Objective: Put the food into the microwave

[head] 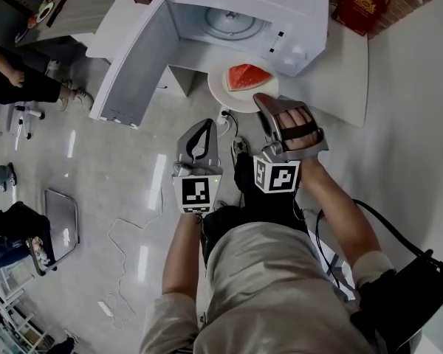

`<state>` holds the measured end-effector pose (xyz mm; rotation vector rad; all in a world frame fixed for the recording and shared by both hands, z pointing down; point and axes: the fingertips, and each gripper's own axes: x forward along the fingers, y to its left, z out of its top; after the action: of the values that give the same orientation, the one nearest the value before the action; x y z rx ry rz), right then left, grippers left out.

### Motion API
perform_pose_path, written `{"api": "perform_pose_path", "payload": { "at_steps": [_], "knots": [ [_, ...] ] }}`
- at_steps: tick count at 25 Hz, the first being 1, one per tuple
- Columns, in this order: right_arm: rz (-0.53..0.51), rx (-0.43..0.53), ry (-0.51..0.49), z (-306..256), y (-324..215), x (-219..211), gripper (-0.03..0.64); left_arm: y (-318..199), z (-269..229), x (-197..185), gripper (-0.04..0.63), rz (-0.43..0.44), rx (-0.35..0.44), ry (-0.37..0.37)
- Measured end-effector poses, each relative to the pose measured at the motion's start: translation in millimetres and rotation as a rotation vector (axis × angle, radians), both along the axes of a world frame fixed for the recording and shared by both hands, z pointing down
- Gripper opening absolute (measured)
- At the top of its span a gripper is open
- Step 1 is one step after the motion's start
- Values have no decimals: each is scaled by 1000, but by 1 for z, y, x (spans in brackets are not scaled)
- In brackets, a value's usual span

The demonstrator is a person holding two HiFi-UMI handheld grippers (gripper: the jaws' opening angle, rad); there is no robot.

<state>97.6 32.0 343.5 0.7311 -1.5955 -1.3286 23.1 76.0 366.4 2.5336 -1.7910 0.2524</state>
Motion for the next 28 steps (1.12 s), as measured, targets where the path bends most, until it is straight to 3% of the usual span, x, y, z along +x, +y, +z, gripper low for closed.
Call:
{"api": "perform_pose_path", "payload": {
  "at_steps": [28],
  "knots": [
    [23,-67,-1,74,-133,-54,29,-116,59,-22,8,9,-61,6]
  ]
}}
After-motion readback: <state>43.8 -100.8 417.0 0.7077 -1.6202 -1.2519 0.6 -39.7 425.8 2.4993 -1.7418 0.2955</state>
